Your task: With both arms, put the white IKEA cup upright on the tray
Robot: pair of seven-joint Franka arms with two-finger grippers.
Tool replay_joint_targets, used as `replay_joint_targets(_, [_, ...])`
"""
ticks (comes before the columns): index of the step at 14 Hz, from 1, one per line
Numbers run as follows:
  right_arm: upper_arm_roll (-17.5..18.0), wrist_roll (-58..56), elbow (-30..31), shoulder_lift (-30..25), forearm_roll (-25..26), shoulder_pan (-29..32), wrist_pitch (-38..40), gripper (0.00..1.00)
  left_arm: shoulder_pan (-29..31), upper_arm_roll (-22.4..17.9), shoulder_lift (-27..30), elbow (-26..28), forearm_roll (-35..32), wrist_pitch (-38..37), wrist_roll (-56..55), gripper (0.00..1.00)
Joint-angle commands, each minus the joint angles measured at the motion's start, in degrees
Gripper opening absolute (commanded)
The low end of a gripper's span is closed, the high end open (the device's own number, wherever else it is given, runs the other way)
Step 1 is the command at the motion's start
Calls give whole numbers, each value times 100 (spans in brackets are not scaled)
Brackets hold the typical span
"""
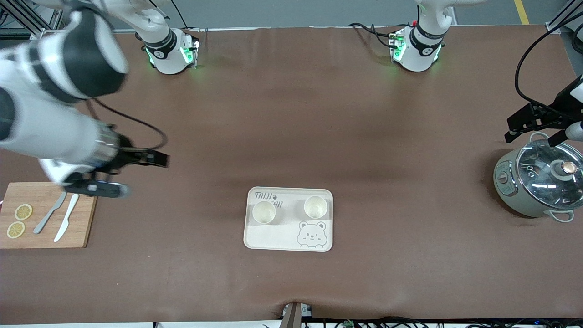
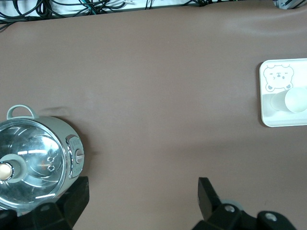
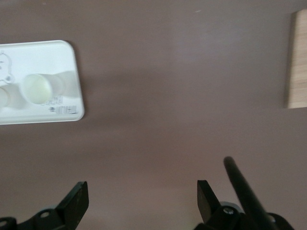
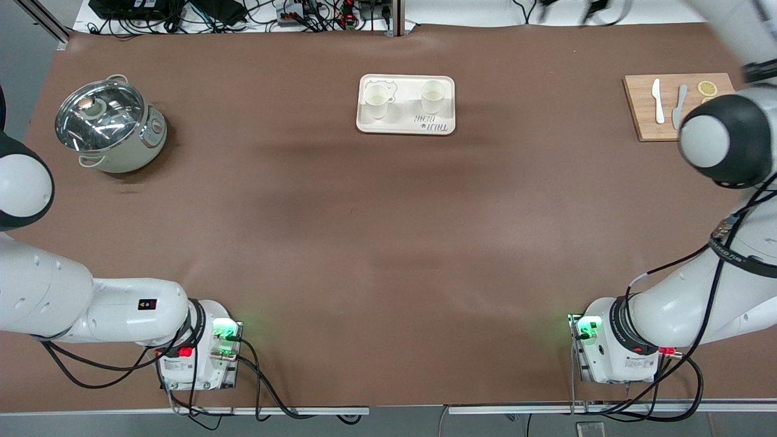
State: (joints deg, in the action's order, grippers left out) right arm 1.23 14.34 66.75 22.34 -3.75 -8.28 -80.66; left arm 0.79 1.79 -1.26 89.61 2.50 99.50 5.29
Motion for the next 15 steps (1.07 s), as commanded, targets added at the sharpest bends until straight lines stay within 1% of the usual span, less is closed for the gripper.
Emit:
replay_joint_targets(1, [96,-772,329,-458,452,449,59,100,18,-12,-50,-137,128,-80,104,100])
replay_joint_targets(3, [105,-1352,435,-678,515,879,86,100,9,-12,-41,-137,128,-88,104,100])
replay_joint_targets(4, [105,-1459,523,-766,515,1064,86,100,18,-3,-32,-137,128,-97,104,100])
replay_joint_targets(6, [96,-1478,1039,-1081,515,1232,-115,100,9,-3,-24,-137,128,-124,112,100])
replay_joint_targets(8, [88,-1469,1812,-1468,533,1250,-737,100,9,-3,-15,-137,128,-124,104,100])
replay_joint_targets(9, [87,-1461,1981,-1531,533,1259,-871,100,9,-3,-15,-137,128,-132,104,100])
replay_joint_targets(14, [96,-1390,2395,-1707,515,1312,-1091,100,9,-3,-15,-137,137,-132,104,100])
replay_joint_targets(15, [96,-1381,2578,-1768,498,1303,-1275,100,9,-3,-15,-128,137,-133,104,100])
